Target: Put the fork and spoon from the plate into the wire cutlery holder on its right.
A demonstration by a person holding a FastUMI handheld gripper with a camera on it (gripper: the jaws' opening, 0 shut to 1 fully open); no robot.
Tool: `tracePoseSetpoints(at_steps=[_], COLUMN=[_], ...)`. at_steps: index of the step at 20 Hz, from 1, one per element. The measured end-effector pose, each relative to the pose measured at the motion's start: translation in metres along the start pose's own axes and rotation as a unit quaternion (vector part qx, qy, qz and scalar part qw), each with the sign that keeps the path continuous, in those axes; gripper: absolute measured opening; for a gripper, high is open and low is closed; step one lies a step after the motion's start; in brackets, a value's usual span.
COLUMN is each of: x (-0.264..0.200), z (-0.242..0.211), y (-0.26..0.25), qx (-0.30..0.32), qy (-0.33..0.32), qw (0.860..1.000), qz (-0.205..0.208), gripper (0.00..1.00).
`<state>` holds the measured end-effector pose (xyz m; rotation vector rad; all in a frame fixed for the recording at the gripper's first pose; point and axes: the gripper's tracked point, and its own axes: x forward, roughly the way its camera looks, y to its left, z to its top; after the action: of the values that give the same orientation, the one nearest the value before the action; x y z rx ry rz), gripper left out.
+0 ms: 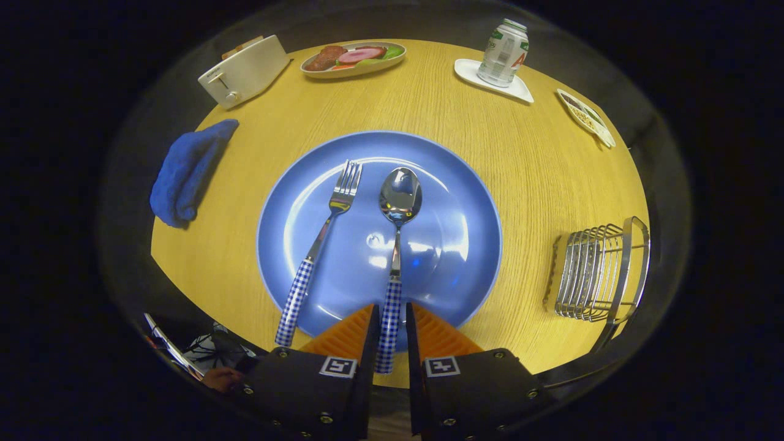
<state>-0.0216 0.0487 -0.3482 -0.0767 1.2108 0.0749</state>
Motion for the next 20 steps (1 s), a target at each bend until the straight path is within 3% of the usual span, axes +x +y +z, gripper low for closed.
tracePoseSetpoints(at_steps=[2,12,15,20], x=[0.002,-0.042,-0.077,-0.149], z=[0.008,0.006,-0.007,-0.027], y=[-0.014,-0.029,-0.044,-0.097], qx=[-0.003,-0.064,-0.085,-0.050], qy=[-0.008,0.034,0.056,0.100], qw=[1.000,0.997,0.994,0.991], qz=[-0.012,0.029,0.042,0.073], gripper=[0.10,0.09,0.09,0.09])
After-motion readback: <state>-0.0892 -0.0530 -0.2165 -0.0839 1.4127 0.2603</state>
